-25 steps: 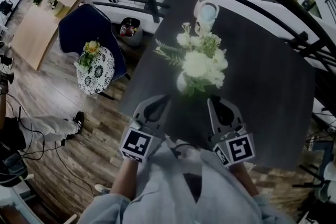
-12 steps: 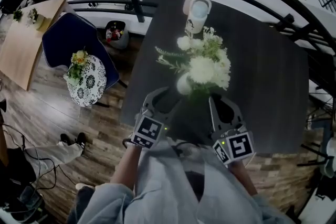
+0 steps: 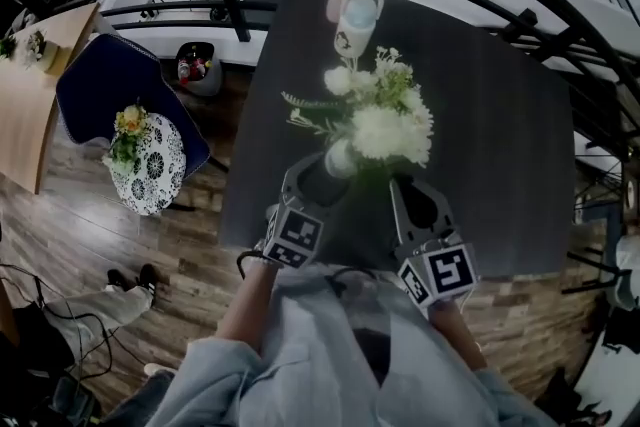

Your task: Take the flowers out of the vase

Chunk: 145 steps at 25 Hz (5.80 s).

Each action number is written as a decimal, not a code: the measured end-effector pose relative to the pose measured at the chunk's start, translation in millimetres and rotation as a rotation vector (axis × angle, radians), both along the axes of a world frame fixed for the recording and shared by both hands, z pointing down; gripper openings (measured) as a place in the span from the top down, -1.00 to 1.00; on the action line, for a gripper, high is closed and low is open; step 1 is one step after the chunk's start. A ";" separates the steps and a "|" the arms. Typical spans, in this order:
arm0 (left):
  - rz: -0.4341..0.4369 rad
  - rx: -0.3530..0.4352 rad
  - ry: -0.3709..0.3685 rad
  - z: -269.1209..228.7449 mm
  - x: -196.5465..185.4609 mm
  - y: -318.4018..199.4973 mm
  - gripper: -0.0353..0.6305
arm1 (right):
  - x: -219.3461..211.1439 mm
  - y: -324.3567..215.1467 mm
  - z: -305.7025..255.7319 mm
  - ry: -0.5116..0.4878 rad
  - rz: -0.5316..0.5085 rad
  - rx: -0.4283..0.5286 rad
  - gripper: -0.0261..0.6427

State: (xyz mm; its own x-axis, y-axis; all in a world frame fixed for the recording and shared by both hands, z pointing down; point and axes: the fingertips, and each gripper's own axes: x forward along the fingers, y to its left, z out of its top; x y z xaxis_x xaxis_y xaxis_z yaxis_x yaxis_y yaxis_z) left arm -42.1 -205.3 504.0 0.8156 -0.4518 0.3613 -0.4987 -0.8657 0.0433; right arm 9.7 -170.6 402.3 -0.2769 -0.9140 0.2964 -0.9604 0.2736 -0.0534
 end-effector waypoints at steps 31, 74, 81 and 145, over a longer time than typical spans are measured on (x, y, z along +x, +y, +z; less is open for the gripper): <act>-0.013 -0.005 -0.012 13.1 10.4 -2.1 0.01 | -7.2 -51.2 24.1 -0.111 -0.092 -0.040 0.08; -0.013 0.011 -0.051 11.1 5.2 3.9 0.07 | -4.7 -52.0 -25.7 -0.165 -0.059 0.119 0.83; -0.019 0.012 -0.050 2.3 6.8 6.1 0.07 | -0.8 -52.4 -48.5 -0.166 -0.071 0.146 0.83; -0.109 0.108 -0.007 -56.0 -28.4 21.7 0.92 | 63.8 -25.4 -130.2 -0.108 0.005 0.279 0.83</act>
